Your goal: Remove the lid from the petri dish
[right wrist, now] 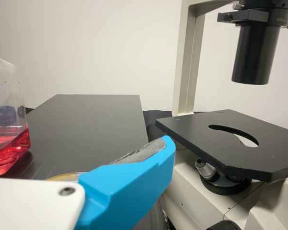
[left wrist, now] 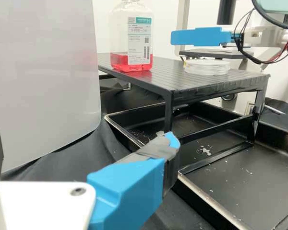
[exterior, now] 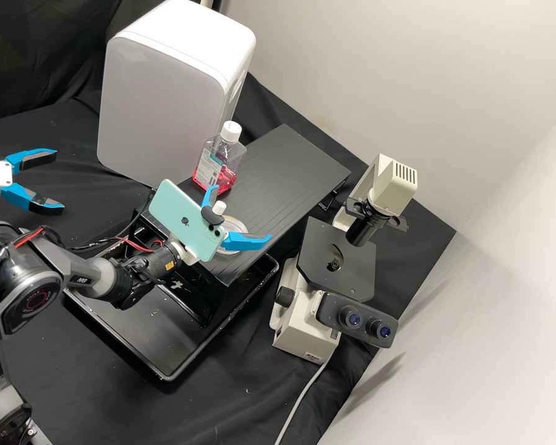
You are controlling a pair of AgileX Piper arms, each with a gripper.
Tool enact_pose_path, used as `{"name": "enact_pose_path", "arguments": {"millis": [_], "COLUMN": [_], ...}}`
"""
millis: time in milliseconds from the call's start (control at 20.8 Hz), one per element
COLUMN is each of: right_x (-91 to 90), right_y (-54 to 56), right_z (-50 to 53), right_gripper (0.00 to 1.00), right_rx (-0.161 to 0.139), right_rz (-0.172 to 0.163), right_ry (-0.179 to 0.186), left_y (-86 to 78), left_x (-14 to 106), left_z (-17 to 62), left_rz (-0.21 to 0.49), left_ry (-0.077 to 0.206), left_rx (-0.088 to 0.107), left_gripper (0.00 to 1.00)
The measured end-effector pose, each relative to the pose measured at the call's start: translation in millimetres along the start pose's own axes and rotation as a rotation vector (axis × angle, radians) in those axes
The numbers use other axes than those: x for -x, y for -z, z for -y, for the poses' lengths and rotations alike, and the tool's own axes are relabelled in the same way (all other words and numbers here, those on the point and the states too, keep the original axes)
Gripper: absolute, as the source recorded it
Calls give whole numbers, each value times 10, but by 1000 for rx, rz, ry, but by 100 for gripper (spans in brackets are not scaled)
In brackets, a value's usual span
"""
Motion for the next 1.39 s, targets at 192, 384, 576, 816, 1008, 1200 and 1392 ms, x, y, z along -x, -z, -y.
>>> {"name": "enact_pose_path", "arguments": {"millis": [192,384,576,816,1008,1200,1392], "right_x": [0,0,73,202,250,242,242], "right_y": [0,0,-32,-114,-201,-325,-325], "right_z": [0,0,28,55,55,88,89], "right_gripper": [100,100,100,100,100,100,100], "right_rx": [0,0,1,5,7,7,4], "right_rz": [0,0,-5,10,25,67,64], "right_ry": [0,0,-5,-4,-20,-8,-5], "left_y": [-22,-38,-19,-37,-29,-26,-19], "left_x": [5,3,-1,0,-4,-6,-12], "left_z": [8,35,44,56,69,74,96], "left_rz": [7,12,-7,1,-6,-8,-17], "left_ry": [3,16,17,22,28,30,39], "left_rx": [2,-3,2,-1,-1,-2,-19], "left_gripper": [100,100,100,100,100,100,100]}}
